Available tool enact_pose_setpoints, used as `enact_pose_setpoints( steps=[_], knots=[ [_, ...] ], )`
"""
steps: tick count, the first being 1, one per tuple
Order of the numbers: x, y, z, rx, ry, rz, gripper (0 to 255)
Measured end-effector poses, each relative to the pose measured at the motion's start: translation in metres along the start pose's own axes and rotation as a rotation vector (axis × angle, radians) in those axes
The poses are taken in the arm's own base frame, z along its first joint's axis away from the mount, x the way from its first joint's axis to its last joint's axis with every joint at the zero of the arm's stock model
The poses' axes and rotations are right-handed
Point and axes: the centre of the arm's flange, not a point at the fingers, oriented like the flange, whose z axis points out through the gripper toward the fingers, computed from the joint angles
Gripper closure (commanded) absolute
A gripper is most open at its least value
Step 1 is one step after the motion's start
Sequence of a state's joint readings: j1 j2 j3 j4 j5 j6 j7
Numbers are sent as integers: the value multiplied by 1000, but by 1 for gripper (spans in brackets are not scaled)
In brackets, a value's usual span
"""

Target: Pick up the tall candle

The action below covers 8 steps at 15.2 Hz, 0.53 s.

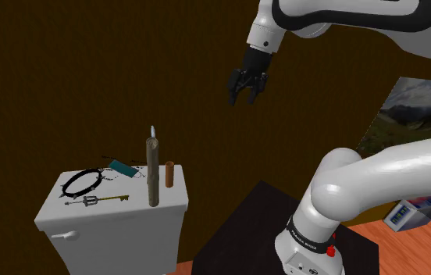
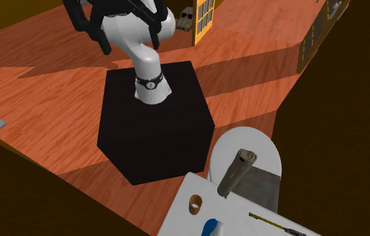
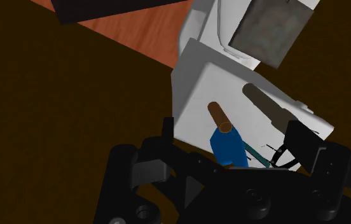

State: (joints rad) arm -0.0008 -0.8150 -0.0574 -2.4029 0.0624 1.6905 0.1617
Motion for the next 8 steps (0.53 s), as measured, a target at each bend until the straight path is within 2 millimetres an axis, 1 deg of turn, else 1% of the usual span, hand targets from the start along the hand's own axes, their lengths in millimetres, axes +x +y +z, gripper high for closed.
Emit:
enact_pose_setpoints(
  steps=[1, 2, 4, 5, 6, 8],
  knots=[
    [0, 0, 0, 0, 0, 0, 0],
    [2, -5, 3, -3, 4, -1, 0],
    [9, -22, 13, -11, 17, -6, 0],
    [12, -29, 22, -16, 24, -9, 0],
    [18, -42, 32, -21, 32, -11, 0],
    [25, -61, 46, -30, 50, -16, 0]
  ],
)
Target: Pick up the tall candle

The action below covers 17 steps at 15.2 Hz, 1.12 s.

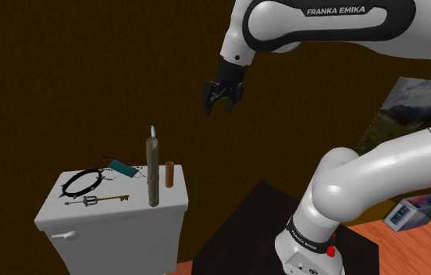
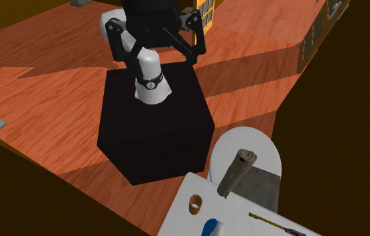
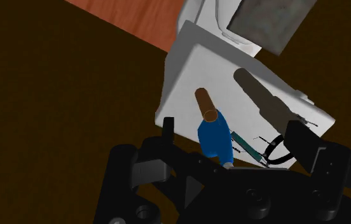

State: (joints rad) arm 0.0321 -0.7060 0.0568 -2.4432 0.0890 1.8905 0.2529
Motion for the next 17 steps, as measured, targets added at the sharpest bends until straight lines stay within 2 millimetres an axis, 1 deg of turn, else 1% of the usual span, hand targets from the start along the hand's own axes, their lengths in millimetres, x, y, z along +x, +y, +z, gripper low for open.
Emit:
enact_pose_setpoints(
  steps=[2, 4, 7, 8, 9, 11, 12, 13, 15, 17],
  knots=[
    [12, -23, 13, -10, 17, -6, 0],
    [18, -41, 27, -20, 35, -11, 0],
    [28, -75, 47, -34, 62, -19, 0],
    [31, -82, 57, -40, 70, -21, 0],
    [33, -94, 65, -45, 79, -25, 0],
    [45, -110, 79, -55, 97, -29, 0],
    [50, -124, 87, -59, 106, -33, 0],
    [55, -131, 94, -64, 114, -35, 0],
    [63, -154, 108, -73, 132, -41, 0],
    [69, -166, 121, -79, 143, -44, 0]
  ],
)
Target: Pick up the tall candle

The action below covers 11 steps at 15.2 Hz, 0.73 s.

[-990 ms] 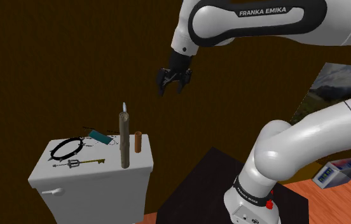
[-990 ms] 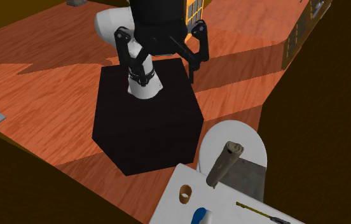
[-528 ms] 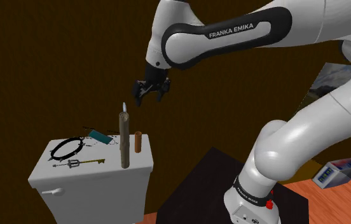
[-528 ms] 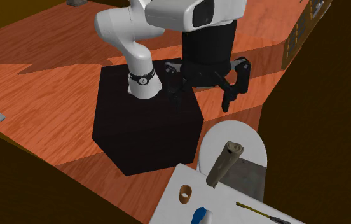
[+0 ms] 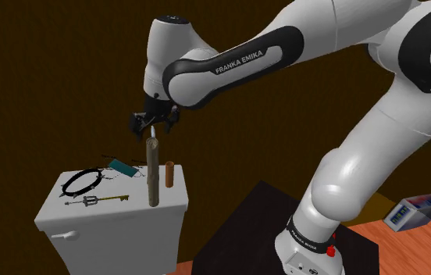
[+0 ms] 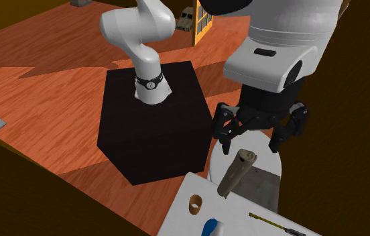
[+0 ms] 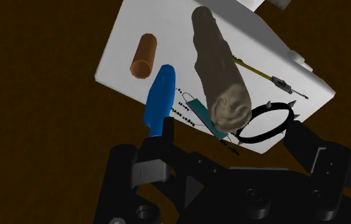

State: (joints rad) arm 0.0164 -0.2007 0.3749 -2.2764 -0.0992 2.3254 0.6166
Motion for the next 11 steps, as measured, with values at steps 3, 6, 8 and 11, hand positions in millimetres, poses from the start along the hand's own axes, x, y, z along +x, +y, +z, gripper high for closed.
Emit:
enact_pose_setpoints(
  steps=[3, 6, 8, 11],
  knots=[
    [-2, -5, 16, -1, 4, -1, 0],
    [-7, -4, 31, -1, 4, -1, 0],
    [-8, -5, 38, -1, 4, -1, 255],
    [-9, -5, 39, 0, 5, -1, 255]
  ],
)
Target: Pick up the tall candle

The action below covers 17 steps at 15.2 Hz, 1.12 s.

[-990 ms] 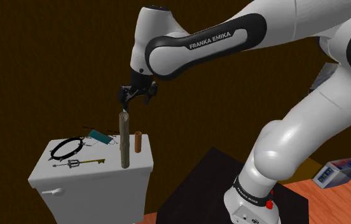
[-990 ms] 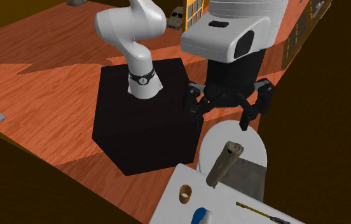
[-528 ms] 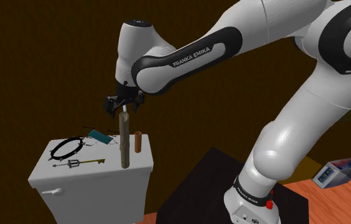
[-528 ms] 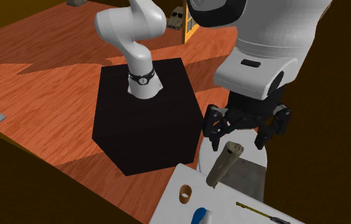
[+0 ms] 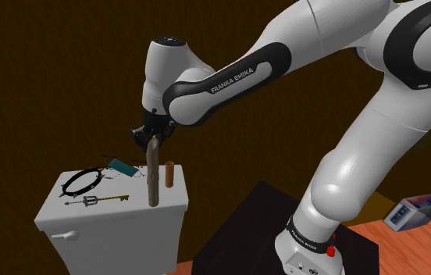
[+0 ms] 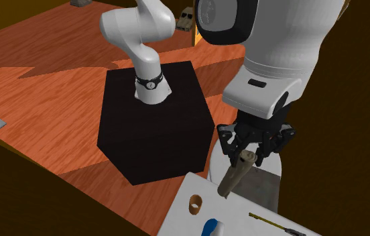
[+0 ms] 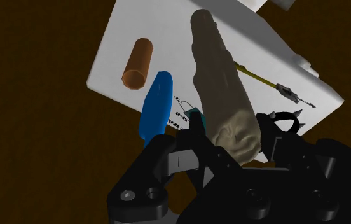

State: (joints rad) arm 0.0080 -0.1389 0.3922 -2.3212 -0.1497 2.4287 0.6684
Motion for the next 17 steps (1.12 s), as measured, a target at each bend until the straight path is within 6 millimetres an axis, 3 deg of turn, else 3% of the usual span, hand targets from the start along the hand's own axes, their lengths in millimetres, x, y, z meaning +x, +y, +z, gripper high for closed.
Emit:
enact_pose_setpoints(
  steps=[8, 17],
  knots=[
    [1, 0, -2, 0, 0, 0, 255],
    [13, 0, -45, -1, -1, 0, 255]
  ],
)
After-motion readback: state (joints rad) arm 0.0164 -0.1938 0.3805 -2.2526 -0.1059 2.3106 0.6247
